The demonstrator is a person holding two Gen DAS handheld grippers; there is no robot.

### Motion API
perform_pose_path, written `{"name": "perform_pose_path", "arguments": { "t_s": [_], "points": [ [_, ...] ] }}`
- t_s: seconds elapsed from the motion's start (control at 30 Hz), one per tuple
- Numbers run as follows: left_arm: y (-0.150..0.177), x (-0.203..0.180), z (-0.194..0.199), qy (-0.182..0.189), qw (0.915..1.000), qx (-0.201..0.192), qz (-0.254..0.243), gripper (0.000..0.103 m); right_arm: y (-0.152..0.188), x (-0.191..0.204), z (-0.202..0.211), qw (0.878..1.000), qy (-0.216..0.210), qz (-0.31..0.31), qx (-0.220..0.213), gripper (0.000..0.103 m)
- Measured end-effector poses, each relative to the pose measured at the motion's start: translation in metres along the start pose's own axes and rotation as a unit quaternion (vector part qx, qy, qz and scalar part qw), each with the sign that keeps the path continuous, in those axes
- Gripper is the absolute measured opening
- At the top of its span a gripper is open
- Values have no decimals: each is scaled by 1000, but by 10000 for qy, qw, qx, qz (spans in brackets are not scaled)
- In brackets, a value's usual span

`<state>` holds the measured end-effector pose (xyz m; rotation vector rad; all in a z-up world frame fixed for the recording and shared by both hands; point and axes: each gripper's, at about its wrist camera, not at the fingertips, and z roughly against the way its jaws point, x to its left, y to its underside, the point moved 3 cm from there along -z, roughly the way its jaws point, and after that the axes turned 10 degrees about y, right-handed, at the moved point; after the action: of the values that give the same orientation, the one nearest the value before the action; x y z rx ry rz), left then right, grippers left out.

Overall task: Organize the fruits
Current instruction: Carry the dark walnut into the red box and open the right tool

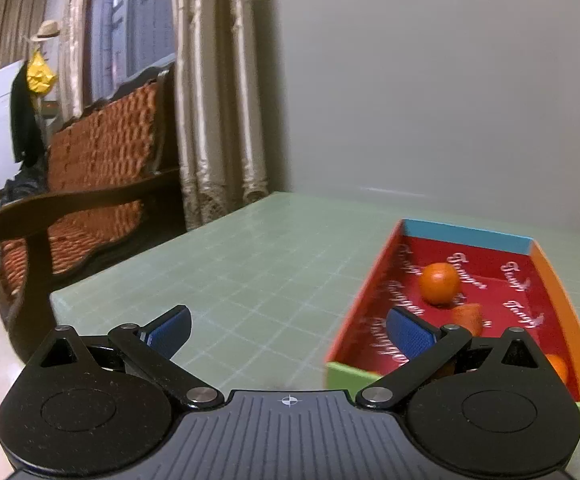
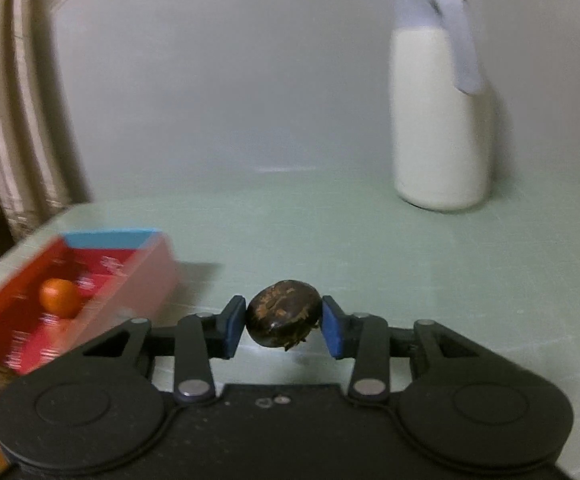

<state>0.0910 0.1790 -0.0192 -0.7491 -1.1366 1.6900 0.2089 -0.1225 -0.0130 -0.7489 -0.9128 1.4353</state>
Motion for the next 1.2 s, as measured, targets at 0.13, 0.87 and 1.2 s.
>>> {"name": "perform_pose_path", "arguments": {
  "t_s": [0.13, 0.87, 1.2],
  "points": [
    [3, 17, 2, -138, 9998, 17, 120, 103, -5, 37, 16, 9985, -456, 244, -166, 39],
    [16, 83, 3, -292, 9956, 250, 855, 103, 22, 167, 31, 9833, -1192, 1367, 166, 39],
    [17, 88, 5, -243, 9949, 235, 949, 103, 29, 175, 31, 9815, -1085, 1560, 220, 45]
  ]
}}
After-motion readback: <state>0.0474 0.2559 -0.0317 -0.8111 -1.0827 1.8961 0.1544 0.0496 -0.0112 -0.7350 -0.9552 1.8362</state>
